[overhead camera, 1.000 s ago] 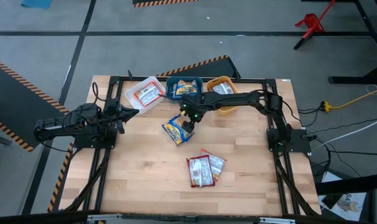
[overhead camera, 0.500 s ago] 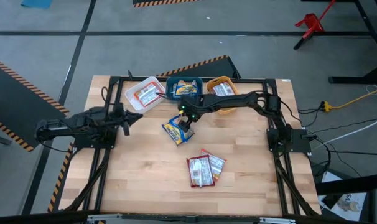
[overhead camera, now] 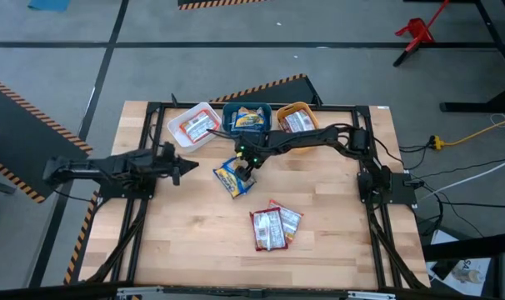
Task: Sort Maruchan noodles
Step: Put the blue noodle pack into the blue bin
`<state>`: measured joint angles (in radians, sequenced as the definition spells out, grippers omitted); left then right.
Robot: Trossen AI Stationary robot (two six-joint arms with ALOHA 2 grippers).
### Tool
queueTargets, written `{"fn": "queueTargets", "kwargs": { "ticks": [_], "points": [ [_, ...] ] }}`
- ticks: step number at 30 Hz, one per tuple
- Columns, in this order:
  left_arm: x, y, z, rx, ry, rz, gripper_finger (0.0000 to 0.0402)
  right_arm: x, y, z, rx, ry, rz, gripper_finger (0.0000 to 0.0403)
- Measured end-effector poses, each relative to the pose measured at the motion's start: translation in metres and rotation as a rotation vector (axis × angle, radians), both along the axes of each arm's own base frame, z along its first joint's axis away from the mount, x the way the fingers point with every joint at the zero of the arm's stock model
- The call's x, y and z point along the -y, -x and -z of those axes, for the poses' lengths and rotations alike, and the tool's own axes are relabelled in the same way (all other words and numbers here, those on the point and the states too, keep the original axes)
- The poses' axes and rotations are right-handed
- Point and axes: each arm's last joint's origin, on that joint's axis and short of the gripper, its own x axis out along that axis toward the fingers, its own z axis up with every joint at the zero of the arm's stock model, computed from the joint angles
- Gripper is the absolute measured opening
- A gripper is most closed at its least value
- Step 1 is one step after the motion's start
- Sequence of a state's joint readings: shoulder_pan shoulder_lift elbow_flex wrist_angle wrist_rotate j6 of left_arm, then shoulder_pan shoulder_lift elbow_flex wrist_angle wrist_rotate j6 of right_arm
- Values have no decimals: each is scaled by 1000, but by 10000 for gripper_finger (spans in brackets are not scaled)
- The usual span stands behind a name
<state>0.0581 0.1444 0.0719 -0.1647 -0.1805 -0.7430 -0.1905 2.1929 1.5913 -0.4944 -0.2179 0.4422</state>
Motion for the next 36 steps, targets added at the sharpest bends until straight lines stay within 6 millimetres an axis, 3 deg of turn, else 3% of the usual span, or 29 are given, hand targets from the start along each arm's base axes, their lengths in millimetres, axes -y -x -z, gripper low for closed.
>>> {"fn": "queueTargets", "kwargs": {
  "ticks": [7, 15, 22, 29, 36],
  "points": [
    [3, -11, 6, -49, 141, -3, 1, 10, 2, 0, 0, 7, 24, 390],
    [3, -27, -13, -205, 165, -14, 0, 12, 2, 1, 1, -10, 21, 390],
    [6, -53, 17, -448, 239, 4, 0, 14, 2, 1, 13, -8, 26, 390],
    [10, -77, 38, -466, 227, 15, 0, 14, 1, 1, 21, -16, 24, 390],
    [7, -84, 56, -523, 220, -51, 0, 14, 0, 1, 32, -21, 20, 390]
  ]
}}
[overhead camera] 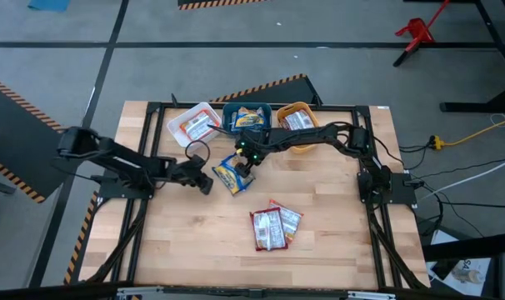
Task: Sort Maruchan noodles
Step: Put the blue noodle pack into the blue bin
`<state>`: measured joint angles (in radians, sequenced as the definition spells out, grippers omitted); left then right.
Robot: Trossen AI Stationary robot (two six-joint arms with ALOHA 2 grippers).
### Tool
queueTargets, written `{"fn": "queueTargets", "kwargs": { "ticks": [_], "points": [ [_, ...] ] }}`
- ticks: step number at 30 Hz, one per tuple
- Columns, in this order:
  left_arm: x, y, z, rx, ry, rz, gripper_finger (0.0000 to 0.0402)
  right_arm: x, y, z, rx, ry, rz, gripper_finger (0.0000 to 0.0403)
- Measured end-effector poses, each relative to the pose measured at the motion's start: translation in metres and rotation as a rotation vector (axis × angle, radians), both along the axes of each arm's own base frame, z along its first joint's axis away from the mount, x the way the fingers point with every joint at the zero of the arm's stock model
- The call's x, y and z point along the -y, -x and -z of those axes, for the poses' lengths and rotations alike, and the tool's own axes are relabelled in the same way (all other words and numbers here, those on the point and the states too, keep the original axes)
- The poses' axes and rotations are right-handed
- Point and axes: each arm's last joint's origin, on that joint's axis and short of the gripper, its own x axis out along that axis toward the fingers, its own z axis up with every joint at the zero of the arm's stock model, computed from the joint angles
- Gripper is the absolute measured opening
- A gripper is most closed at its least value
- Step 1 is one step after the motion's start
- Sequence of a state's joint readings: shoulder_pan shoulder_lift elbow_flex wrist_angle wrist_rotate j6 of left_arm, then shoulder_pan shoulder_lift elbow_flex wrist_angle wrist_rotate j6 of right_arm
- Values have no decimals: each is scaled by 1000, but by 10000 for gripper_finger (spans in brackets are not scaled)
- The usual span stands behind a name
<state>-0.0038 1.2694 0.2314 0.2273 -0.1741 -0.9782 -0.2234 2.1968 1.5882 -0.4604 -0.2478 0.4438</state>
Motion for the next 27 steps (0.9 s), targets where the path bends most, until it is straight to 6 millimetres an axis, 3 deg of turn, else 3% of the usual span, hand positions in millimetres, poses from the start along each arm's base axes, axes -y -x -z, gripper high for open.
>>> {"fn": "queueTargets", "kwargs": {
  "ticks": [22, 27],
  "points": [
    [-5, -13, 12, 55, -15, -88, 0, 0, -10, -6, 122, -56, 17, 390],
    [-6, -13, 12, 55, -25, -102, 0, 0, -12, 4, 102, -72, 34, 390]
  ]
}}
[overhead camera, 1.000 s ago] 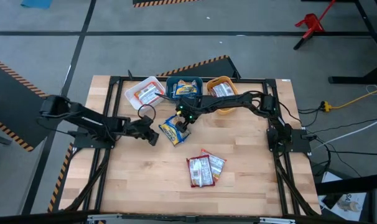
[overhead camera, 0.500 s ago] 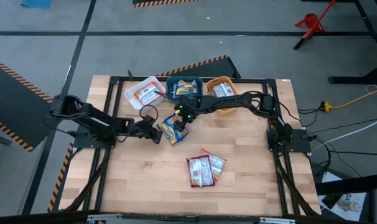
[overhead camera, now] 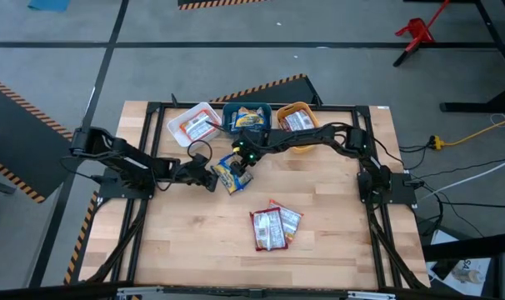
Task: Sort Maruchan noodles
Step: Put the blue noodle pack into the blue bin
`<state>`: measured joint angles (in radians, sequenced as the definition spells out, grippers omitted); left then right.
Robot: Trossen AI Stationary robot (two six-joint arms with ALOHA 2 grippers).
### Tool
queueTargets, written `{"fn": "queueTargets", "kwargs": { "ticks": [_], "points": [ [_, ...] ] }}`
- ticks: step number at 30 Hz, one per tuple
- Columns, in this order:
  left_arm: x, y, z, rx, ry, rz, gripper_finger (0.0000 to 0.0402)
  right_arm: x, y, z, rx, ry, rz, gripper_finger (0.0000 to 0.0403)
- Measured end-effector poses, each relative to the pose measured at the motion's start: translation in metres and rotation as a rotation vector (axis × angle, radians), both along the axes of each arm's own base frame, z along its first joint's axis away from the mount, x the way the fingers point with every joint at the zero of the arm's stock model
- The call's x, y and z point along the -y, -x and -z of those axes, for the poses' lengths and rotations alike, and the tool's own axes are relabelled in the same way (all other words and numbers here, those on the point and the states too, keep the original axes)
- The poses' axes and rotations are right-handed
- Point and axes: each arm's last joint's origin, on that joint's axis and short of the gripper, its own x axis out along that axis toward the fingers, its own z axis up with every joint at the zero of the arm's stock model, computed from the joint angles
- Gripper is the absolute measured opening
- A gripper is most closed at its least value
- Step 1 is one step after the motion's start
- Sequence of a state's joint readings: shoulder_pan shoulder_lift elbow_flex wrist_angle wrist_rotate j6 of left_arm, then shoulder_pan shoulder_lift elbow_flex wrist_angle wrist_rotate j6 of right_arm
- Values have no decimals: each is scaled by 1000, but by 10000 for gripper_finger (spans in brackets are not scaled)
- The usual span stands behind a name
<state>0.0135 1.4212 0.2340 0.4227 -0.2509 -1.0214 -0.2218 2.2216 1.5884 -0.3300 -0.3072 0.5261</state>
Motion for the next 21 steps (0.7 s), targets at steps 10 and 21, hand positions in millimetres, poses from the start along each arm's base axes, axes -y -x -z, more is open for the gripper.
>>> {"fn": "queueTargets", "kwargs": {
  "ticks": [10, 21],
  "points": [
    [-1, -5, -4, 2, -20, -12, 0, 1, -7, 13, 33, -94, -10, 390],
    [-2, -6, -5, 0, -54, -46, 0, -3, -10, 14, 60, -129, -14, 372]
  ]
}}
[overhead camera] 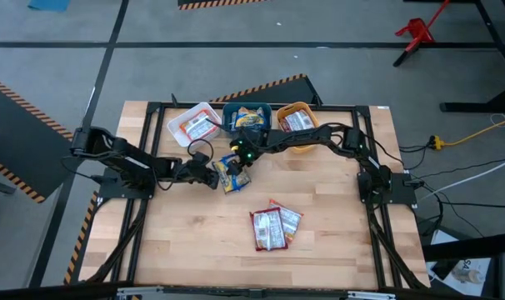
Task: Sort Maruchan noodles
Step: Put the blue noodle pack into the blue bin
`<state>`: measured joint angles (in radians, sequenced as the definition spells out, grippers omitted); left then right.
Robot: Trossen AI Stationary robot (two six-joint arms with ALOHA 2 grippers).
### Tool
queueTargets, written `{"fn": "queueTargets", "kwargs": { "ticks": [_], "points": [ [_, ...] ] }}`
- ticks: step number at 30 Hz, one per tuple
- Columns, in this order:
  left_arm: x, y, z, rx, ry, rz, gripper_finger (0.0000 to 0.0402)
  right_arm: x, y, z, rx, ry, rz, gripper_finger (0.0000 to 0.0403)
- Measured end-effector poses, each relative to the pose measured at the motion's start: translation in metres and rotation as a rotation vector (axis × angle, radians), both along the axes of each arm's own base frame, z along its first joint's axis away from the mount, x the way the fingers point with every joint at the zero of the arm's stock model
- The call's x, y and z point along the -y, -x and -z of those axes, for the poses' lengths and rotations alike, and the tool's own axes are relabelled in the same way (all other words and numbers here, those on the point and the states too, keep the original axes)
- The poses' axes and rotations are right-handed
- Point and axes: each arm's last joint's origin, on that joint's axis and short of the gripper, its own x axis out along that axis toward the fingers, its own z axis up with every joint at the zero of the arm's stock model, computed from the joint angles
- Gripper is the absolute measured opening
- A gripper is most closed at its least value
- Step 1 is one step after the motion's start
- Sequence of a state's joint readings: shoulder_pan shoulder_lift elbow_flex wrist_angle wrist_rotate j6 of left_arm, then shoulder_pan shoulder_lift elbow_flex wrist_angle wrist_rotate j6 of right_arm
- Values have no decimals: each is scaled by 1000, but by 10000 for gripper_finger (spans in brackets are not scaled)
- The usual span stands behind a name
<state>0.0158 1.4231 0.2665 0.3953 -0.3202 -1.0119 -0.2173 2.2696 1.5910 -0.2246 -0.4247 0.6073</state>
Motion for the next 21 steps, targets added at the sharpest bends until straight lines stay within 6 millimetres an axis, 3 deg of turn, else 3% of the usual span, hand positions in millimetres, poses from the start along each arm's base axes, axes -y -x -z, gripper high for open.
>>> {"fn": "queueTargets", "kwargs": {
  "ticks": [14, 21],
  "points": [
    [1, 0, 0, 0, 18, 21, 0, -4, 0, 2, -14, -24, 9, 190],
    [2, 0, 0, 0, 53, 59, 0, -4, 0, 1, -7, -41, -9, 176]
  ]
}}
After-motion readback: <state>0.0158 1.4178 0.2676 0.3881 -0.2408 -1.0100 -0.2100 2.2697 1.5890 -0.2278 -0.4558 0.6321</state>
